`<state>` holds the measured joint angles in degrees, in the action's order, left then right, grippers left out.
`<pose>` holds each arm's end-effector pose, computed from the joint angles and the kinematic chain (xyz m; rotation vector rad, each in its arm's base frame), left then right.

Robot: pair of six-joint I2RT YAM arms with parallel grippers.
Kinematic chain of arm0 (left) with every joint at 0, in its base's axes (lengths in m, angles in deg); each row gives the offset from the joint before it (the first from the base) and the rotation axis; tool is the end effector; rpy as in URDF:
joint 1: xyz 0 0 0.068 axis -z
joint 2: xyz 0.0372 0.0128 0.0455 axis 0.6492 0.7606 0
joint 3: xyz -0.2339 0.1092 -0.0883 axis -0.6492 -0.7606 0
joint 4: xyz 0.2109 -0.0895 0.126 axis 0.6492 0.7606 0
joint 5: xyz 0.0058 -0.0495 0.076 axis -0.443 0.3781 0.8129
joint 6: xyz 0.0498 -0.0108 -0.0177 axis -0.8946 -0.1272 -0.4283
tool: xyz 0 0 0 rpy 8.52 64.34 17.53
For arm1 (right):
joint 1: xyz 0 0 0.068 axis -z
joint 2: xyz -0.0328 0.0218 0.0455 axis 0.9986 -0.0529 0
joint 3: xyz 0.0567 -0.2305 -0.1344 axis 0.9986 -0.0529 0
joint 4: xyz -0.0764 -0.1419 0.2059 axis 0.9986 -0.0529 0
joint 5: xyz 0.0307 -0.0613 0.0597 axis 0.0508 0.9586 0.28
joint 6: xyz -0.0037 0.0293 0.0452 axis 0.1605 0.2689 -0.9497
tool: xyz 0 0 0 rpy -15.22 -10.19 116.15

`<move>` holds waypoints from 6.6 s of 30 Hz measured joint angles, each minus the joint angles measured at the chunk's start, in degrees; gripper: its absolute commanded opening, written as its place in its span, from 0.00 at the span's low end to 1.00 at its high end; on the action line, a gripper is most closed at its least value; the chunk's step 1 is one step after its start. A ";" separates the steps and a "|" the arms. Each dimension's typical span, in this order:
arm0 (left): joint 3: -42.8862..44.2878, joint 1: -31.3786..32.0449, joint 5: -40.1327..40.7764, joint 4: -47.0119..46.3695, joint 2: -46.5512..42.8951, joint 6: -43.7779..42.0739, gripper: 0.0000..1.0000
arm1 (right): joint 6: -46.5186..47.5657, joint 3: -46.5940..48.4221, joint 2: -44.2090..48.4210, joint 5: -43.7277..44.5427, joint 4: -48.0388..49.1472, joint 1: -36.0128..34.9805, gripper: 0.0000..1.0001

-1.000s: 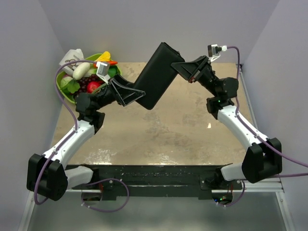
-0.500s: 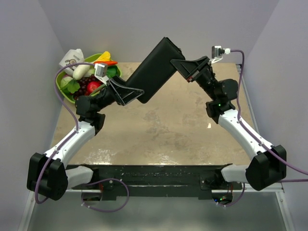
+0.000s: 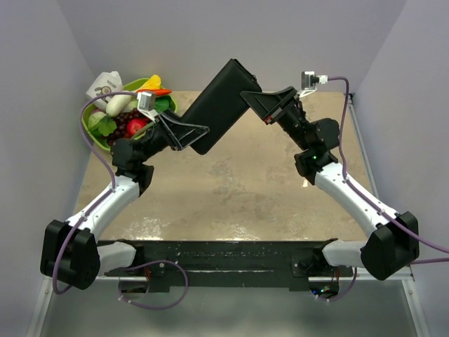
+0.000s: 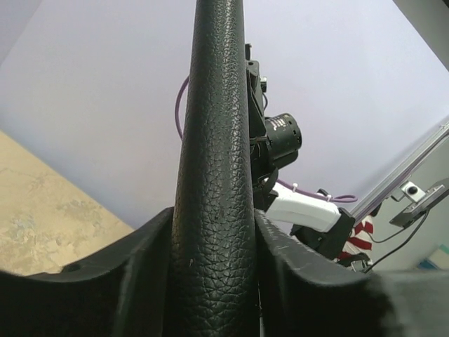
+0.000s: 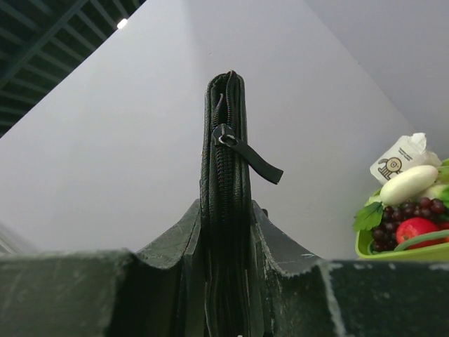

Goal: Sort the hair-cutting tools
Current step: Zip the hairdressing tool bag.

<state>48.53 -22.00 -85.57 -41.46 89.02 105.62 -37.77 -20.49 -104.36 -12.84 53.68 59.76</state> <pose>0.2349 -0.1040 0.3743 0.2152 1.2972 -1.7852 0.2486 0.1423 0.4304 -0.0010 1.1487 1.6591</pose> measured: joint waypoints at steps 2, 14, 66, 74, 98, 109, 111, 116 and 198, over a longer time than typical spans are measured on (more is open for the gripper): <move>0.00 -0.04 0.13 -0.24 0.00 0.22 0.20 | 0.48 0.00 0.00 0.59 -0.07 -0.26 0.00; 1.36 -0.48 -1.99 2.78 0.04 0.44 0.00 | 7.80 2.08 1.79 -1.97 -9.01 -0.13 0.62; 49.35 -1.49 -0.31 124.21 6.60 -49.18 0.00 | 62.97 0.48 16.09 1.42 -86.05 0.46 0.63; 54.25 -1.49 0.87 134.79 8.90 -49.27 0.00 | 64.85 0.24 12.68 -4.55 -80.39 -1.27 0.59; 54.25 -1.49 -1.18 138.18 9.44 -51.23 0.00 | 70.38 -3.50 -0.59 -11.52 -63.25 -4.72 0.57; 53.75 -1.66 -1.75 138.11 9.03 -52.33 0.00 | 73.81 -3.54 -0.39 -11.52 -63.56 -6.67 0.54; 53.55 -1.75 -1.81 137.94 8.79 -52.50 0.00 | 73.96 -3.82 -0.31 -11.52 -62.71 -6.67 0.53; 52.98 -1.88 -1.79 137.57 8.28 -52.74 0.00 | 74.29 -5.62 -0.31 -11.56 -58.60 -6.88 0.49; 41.38 3.26 -2.62 133.70 -0.83 -52.74 0.00 | 117.50 12.28 -5.73 -22.47 -84.56 -6.12 0.00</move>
<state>89.90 -18.74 -88.19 92.24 88.19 52.88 79.74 -8.21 -110.09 -35.31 -30.88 53.64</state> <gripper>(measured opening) 0.283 0.023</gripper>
